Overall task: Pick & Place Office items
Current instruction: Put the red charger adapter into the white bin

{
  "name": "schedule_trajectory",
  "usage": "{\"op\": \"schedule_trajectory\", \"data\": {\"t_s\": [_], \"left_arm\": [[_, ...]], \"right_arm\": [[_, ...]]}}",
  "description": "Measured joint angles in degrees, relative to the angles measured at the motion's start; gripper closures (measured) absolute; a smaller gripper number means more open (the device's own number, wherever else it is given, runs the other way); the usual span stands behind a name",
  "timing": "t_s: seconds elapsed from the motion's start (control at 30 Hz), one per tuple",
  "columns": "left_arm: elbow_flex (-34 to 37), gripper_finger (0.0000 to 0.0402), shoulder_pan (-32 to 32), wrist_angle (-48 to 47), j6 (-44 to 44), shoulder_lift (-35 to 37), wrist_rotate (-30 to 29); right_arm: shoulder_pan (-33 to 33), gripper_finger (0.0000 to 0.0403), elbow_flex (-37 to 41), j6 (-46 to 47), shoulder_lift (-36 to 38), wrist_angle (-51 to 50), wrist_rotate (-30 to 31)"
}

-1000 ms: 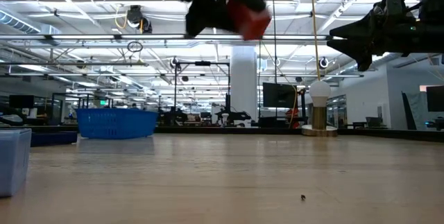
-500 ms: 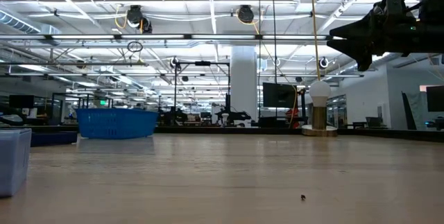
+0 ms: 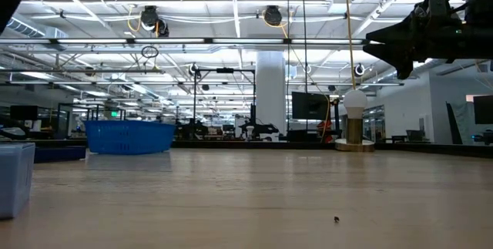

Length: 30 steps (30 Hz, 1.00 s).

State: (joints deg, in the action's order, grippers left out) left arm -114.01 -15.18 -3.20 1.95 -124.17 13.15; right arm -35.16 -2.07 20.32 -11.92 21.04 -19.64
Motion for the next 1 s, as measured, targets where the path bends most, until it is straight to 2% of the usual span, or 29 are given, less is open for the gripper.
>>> {"op": "schedule_trajectory", "data": {"t_s": [0.23,0.63,1.0], "left_arm": [[-6.7,0.0191,-0.6,0.0,1.5,-7.1,0.7],[-7.3,0.0191,-1.4,0.4,2.7,-12.6,-0.4],[-7.4,0.0191,-1.4,2.2,2.5,-14.2,-2.7]], "right_arm": [[0.0,0.0243,0.0,0.0,0.0,0.1,0.0],[0.0,0.0243,0.0,0.0,0.0,0.1,0.0],[0.0,0.0243,0.0,0.0,0.0,0.1,0.0]]}}
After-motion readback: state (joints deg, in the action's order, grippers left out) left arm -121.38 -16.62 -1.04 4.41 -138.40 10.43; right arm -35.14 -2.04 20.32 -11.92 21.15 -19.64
